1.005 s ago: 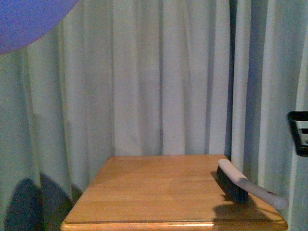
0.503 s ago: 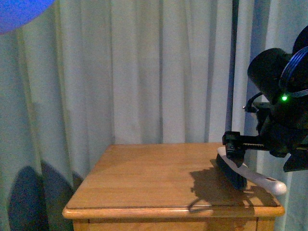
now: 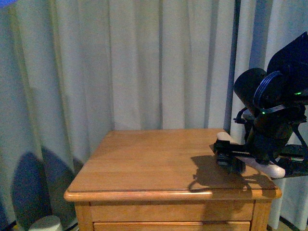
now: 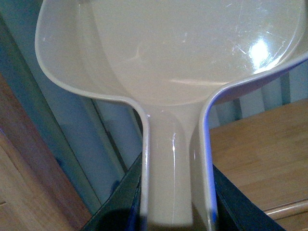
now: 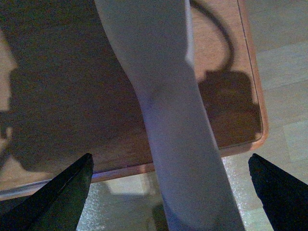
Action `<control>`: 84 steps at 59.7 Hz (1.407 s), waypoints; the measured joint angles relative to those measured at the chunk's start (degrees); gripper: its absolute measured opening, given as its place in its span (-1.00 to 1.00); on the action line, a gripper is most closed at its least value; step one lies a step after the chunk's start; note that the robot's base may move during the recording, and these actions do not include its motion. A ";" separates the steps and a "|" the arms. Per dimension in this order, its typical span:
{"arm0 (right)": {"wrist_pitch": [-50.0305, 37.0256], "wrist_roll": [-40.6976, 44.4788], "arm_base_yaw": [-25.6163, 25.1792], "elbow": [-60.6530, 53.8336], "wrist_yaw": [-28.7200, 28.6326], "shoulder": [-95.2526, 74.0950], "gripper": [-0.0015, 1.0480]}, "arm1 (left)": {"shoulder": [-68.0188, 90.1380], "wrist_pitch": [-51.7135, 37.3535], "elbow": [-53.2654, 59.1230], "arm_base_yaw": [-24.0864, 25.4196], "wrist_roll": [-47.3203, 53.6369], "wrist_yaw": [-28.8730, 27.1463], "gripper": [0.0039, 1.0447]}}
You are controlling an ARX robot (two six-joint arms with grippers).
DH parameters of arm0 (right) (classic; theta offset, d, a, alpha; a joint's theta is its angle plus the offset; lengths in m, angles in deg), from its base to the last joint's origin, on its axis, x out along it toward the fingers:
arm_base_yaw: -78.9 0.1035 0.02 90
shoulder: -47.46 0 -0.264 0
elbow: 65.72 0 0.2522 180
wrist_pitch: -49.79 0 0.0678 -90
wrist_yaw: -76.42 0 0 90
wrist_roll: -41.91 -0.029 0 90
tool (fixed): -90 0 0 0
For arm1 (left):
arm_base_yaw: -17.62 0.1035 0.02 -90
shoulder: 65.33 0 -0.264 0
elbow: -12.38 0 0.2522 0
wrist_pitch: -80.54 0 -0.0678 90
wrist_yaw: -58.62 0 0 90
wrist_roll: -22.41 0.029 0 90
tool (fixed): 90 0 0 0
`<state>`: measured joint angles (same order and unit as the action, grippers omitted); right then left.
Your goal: Clean up trash
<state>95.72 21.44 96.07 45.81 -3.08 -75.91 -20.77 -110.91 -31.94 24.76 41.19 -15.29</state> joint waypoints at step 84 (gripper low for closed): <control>-35.85 17.29 1.40 -42.56 10.49 47.25 -0.63 | 0.00 0.00 0.00 0.00 0.00 0.00 -0.49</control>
<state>59.87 38.73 97.47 3.26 7.41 -28.65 -20.77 -110.91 -31.94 24.76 41.19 -15.29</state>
